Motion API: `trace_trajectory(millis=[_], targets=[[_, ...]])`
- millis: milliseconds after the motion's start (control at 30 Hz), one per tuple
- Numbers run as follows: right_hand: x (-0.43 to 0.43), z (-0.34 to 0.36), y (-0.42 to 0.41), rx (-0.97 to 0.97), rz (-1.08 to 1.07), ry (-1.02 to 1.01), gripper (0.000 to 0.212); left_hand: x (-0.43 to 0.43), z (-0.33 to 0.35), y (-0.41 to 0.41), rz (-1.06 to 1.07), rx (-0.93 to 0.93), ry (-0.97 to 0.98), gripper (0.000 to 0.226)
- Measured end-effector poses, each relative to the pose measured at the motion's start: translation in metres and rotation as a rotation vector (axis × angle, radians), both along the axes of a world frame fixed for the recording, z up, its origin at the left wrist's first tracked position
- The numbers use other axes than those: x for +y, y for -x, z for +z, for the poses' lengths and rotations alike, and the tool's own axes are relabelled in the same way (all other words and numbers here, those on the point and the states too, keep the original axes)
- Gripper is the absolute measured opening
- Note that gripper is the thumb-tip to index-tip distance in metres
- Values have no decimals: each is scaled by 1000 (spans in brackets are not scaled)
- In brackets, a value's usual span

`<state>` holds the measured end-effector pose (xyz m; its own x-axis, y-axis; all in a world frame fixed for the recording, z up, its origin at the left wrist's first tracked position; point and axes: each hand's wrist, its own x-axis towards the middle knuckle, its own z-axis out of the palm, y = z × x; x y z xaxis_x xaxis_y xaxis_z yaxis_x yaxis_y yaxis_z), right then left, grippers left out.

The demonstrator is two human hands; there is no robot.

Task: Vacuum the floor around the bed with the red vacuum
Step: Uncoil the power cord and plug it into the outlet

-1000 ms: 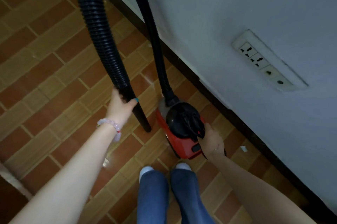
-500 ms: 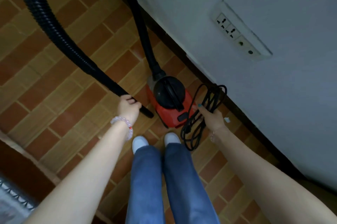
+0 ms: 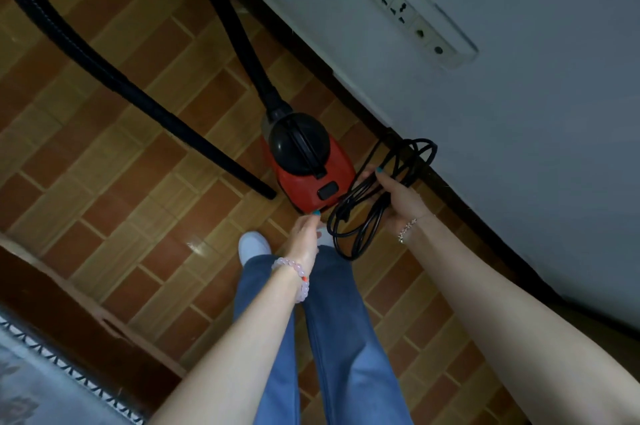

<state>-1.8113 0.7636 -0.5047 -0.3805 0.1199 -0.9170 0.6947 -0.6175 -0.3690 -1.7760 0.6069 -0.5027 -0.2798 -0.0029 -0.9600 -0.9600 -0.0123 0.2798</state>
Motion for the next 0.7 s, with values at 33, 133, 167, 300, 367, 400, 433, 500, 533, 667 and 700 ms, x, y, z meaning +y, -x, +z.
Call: trace_trajectory(millis=[33, 133, 167, 300, 367, 400, 433, 500, 533, 667, 700], targets=[[2, 0, -2, 3, 1, 14, 16, 3, 1, 0, -2, 14, -10, 27], [3, 0, -7, 7, 81, 38, 15, 9, 15, -4, -204, 263, -31, 44], [2, 1, -8, 3, 111, 43, 14, 12, 19, -5, -323, 340, -31, 62], [-3, 7, -5, -12, 138, 98, 14, 34, 10, -9, -745, 488, 135, 107], [-2, 11, -1, -2, 180, 113, 15, 40, 3, -8, -739, 489, 229, 95], [-1, 12, 0, 7, 223, 111, 15, 42, -1, -8, -707, 489, 250, 82], [1, 14, 1, 22, 272, 112, 15, 43, -4, -6, -681, 486, 258, 68], [5, 15, 2, 58, 343, 121, 17, 44, -6, -2, -644, 466, 227, 46], [7, 14, 2, 68, 353, 117, 18, 43, -7, 0, -624, 458, 187, 39], [16, 10, 4, 20, 174, 70, 15, 36, 4, 10, -291, 347, -34, 13], [19, 9, 4, -3, 110, 69, 15, 33, 8, 14, -123, 283, -70, 13]])
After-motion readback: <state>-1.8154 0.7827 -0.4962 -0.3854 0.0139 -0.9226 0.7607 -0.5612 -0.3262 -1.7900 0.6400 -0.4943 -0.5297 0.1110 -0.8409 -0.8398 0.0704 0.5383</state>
